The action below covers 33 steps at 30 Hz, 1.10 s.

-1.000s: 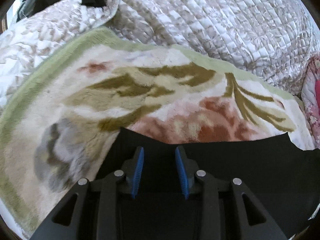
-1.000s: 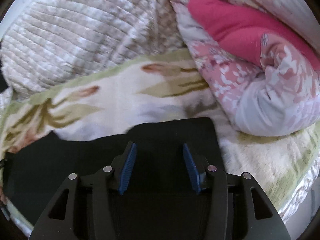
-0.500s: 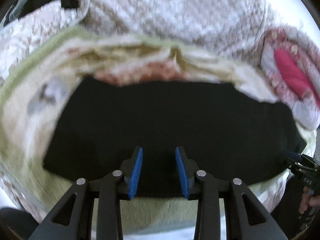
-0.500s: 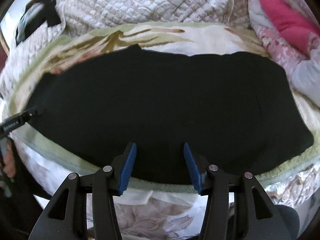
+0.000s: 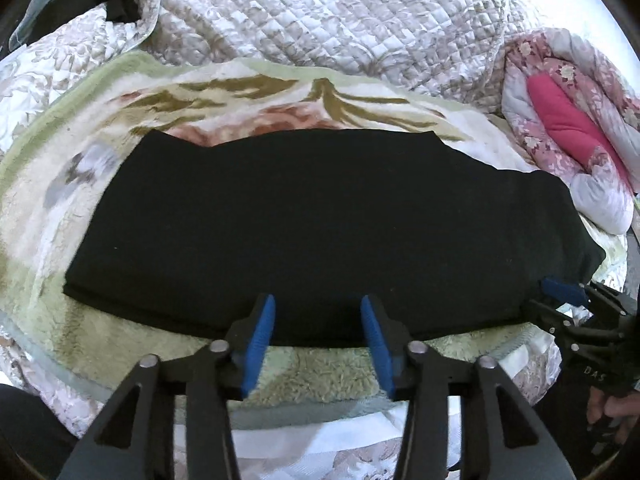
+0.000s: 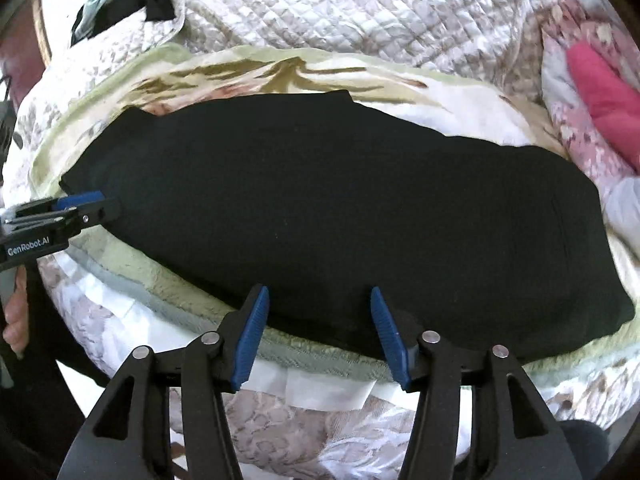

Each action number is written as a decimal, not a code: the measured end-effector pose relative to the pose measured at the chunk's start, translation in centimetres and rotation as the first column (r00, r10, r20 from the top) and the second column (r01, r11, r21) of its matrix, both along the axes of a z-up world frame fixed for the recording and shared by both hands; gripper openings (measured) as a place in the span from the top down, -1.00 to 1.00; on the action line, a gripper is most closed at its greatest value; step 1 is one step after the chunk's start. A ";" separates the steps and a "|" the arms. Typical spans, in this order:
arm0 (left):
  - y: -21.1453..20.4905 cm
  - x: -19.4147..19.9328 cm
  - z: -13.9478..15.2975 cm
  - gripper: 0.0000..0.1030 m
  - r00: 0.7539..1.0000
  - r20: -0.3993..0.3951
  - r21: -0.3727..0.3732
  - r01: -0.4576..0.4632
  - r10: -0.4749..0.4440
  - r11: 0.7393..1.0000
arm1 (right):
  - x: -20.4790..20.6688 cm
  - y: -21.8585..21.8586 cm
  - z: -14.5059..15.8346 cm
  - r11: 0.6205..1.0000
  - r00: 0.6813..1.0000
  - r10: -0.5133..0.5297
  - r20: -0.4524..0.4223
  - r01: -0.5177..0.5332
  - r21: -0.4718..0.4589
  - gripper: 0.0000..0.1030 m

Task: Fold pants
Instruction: 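Open both grippers and release the folded pants onto the blanket, then grasp the end of the folded pants with the left gripper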

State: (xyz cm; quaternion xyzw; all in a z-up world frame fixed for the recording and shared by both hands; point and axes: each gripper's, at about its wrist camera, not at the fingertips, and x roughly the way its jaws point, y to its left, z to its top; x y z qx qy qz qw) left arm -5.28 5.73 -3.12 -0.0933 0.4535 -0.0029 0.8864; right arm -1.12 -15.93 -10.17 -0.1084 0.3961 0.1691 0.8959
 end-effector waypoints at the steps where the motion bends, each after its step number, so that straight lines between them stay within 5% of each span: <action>1: -0.2 0.0 -0.1 -0.05 1.000 0.004 0.010 0.004 -0.004 1.000 | -0.1 0.1 0.0 1.000 1.000 0.004 0.003 -0.004 -0.003 -0.10; 7: -0.9 0.1 0.1 -0.12 1.000 0.005 0.062 0.024 -0.024 0.998 | -0.2 -0.1 0.3 1.000 1.000 0.021 0.007 -0.021 -0.007 -0.13; 13: 3.2 -1.0 1.1 -0.12 0.989 0.022 -0.010 -0.146 0.146 0.989 | -0.2 -0.5 1.0 1.000 1.000 -0.001 0.009 0.001 0.006 -0.13; 20: 7.7 -3.4 -0.2 -0.11 0.950 -0.026 -0.079 -0.313 0.312 0.946 | 0.2 -0.6 1.3 0.999 1.000 -0.012 0.004 0.012 0.038 -0.13; 26: 9.6 -3.9 -0.7 -0.11 0.922 -0.020 -0.171 -0.385 0.388 0.907 | 0.2 -0.7 1.5 0.999 1.000 -0.016 0.012 0.016 0.047 -0.13; 33: 11.0 -1.7 -1.2 -0.12 0.904 0.029 -0.192 -0.413 0.426 0.890 | 0.5 -1.2 2.2 0.995 0.998 -0.045 0.033 0.042 0.087 -0.13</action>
